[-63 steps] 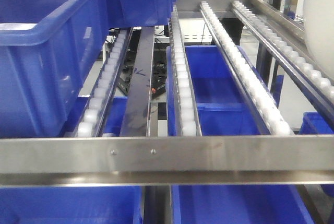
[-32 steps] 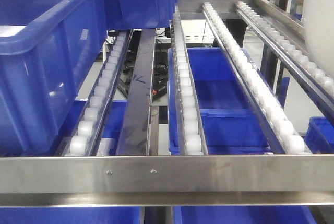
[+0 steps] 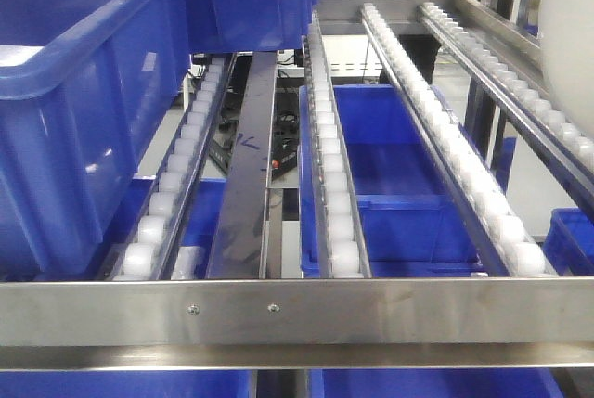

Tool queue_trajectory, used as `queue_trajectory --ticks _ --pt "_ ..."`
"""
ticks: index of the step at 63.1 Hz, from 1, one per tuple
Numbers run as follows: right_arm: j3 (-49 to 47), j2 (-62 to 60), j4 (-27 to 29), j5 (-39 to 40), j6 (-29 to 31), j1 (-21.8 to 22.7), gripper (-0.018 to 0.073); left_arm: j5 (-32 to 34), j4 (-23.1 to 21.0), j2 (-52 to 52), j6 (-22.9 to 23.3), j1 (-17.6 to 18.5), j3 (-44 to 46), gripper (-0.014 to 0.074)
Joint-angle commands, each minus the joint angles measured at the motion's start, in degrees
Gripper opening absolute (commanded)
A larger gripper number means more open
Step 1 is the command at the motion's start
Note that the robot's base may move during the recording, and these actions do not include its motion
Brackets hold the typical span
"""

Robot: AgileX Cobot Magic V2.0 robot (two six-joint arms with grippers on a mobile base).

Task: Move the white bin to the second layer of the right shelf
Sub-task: 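Extend the right arm carrying the white bin over the roller lane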

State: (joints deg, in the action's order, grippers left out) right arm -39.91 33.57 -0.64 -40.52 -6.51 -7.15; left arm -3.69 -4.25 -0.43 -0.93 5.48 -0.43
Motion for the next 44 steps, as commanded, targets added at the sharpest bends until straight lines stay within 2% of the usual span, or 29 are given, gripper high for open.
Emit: queue_trajectory --ticks 1,44 --pt "-1.67 0.40 -0.33 5.39 -0.13 0.44 0.0049 4.82 -0.06 -0.18 0.42 0.32 -2.11 0.0085" --pt "-1.67 0.40 -0.33 5.39 -0.13 0.44 0.0049 4.82 -0.06 -0.18 0.42 0.32 -2.11 0.0085"
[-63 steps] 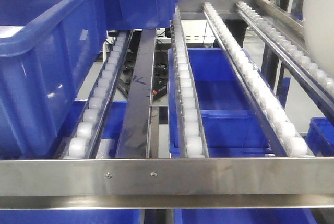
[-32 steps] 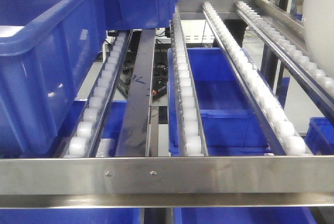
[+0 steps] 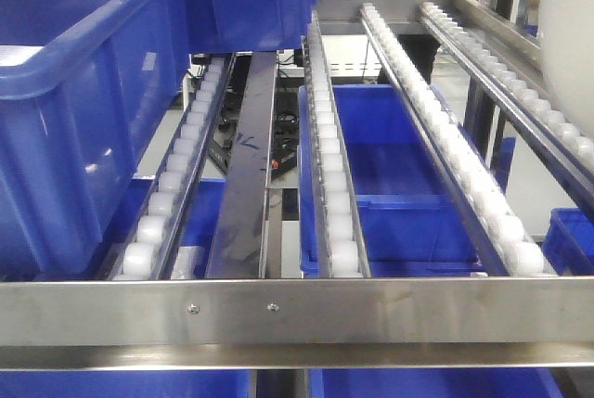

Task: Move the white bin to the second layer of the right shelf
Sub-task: 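Extend the right arm carrying the white bin over the roller lane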

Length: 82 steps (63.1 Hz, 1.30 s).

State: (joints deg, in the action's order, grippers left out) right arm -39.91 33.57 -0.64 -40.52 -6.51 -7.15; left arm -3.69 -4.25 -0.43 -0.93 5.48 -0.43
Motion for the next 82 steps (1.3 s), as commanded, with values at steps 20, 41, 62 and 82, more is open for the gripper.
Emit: queue_trajectory --ticks 20,41,62,82 --pt "-1.67 0.40 -0.27 7.25 -0.13 0.44 0.0049 4.82 -0.06 -0.18 0.42 0.32 -2.11 0.0085" --pt "-1.67 2.48 0.64 9.48 -0.13 0.44 0.0049 4.82 -0.06 -0.18 0.42 0.32 -2.11 0.0085" --pt "-4.39 18.57 2.86 17.17 -0.13 0.37 0.0049 4.82 -0.06 -0.18 0.42 0.32 -2.11 0.0085" --pt "-14.50 34.60 2.94 16.10 -0.13 -3.03 0.0049 4.82 -0.06 -0.18 0.42 0.32 -2.11 0.0085"
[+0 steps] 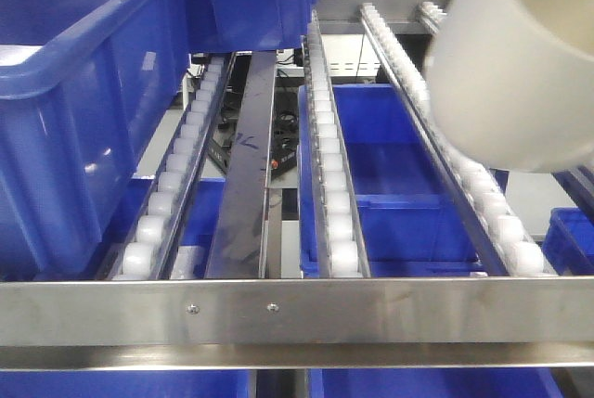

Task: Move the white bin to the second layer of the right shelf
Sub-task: 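Lower the white bin onto the rollers with the right gripper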

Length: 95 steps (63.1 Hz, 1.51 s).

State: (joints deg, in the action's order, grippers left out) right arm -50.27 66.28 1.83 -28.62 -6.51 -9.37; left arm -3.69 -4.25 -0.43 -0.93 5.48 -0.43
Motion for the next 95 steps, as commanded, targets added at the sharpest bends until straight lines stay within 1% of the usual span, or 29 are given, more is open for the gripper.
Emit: queue_trajectory --ticks 1,13,26,34,51,95 --pt "-4.46 2.50 0.47 4.00 -0.13 -0.87 0.0049 4.82 -0.06 -0.18 0.42 0.32 -2.11 0.0085" --pt "-7.21 9.91 0.47 0.50 -0.13 -1.49 0.0049 4.82 -0.06 -0.18 0.42 0.32 -2.11 0.0085" --pt "-7.27 14.19 0.47 0.39 -0.13 -1.49 0.0049 4.82 -0.06 -0.18 0.42 0.32 -2.11 0.0085" --pt "-7.27 15.41 0.47 0.45 -0.13 -1.54 0.0049 4.82 -0.06 -0.18 0.42 0.32 -2.11 0.0085" --pt "-7.40 17.81 -0.26 0.92 -0.13 -3.78 0.0049 4.82 -0.06 -0.18 0.42 0.32 -2.11 0.0085" --pt "-7.40 21.75 -0.40 1.64 -0.13 -3.78 0.0049 4.82 -0.06 -0.18 0.42 0.32 -2.11 0.0085"
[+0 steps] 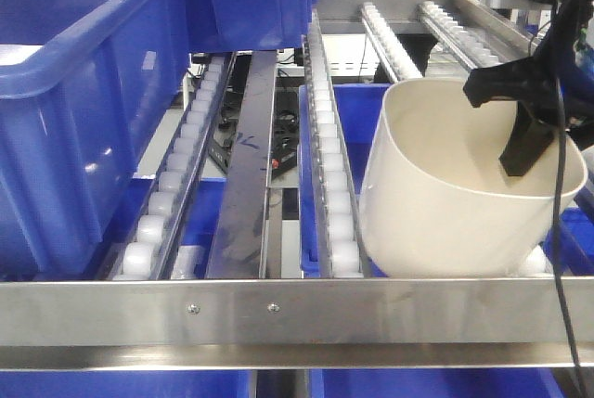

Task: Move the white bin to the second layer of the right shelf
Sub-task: 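Lower the white bin onto the rollers with the right gripper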

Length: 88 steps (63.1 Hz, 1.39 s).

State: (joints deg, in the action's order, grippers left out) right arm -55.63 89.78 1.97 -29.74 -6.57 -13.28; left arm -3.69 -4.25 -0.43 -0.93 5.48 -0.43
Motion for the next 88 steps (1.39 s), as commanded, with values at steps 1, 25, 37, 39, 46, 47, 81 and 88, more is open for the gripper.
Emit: queue_trajectory --ticks 1,25,37,39,46,47,81,88 --pt "-2.04 -1.75 -0.54 2.84 -0.07 0.12 0.0049 4.82 -0.06 -0.18 0.42 0.32 -2.11 0.0085" --pt "-2.04 -1.75 -0.54 3.53 -0.07 0.12 0.0049 4.82 -0.06 -0.18 0.42 0.32 -2.11 0.0085" --pt "-2.04 -1.10 -0.59 3.37 -0.01 0.12 0.0049 4.82 -0.06 -0.18 0.42 0.32 -2.11 0.0085" --pt "-2.04 -0.74 -0.58 3.17 -0.01 0.12 0.0049 4.82 -0.06 -0.18 0.42 0.32 -2.11 0.0085" --pt "-2.04 -0.11 -0.58 2.48 -0.01 0.12 0.0049 4.82 -0.06 -0.18 0.42 0.32 -2.11 0.0085" --pt "-2.04 -0.11 -0.58 2.48 -0.01 0.12 0.0049 4.82 -0.06 -0.18 0.42 0.32 -2.11 0.0085" --pt "-2.04 -0.38 -0.58 2.82 -0.01 0.12 0.0232 4.82 -0.06 -0.18 0.42 0.32 -2.11 0.0085" --pt "-2.04 -1.38 -0.58 3.42 -0.01 0.12 0.0379 4.82 -0.06 -0.18 0.42 0.32 -2.11 0.0085"
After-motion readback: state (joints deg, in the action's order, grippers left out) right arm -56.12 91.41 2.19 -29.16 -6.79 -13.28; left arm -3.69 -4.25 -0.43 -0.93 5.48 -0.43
